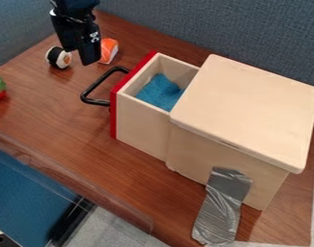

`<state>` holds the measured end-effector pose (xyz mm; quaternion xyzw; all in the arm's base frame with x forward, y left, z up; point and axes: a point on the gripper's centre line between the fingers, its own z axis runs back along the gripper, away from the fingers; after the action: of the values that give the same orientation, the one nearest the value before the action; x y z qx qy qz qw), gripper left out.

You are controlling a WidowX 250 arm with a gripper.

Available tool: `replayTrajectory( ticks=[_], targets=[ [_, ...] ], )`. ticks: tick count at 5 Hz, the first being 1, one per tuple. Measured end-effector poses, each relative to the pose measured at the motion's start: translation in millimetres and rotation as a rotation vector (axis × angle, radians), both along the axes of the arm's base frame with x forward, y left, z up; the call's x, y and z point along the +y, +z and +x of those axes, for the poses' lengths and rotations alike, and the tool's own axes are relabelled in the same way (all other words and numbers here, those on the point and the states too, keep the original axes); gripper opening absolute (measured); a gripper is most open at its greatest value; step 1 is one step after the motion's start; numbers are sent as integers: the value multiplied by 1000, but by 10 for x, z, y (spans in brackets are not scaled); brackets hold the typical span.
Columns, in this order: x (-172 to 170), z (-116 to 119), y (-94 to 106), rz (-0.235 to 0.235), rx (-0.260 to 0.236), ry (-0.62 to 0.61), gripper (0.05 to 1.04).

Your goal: Put red object into drawer

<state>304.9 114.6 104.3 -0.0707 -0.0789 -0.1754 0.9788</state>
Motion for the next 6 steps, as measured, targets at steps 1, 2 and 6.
replayTrajectory(
  ticks=[1, 2, 6],
  targets=[
    [-3, -33, -128, -12, 35, -7, 999],
    [201, -61, -217, 61, -15, -37, 999],
    [1175, -295, -444, 218, 93, -147, 999]
  ],
)
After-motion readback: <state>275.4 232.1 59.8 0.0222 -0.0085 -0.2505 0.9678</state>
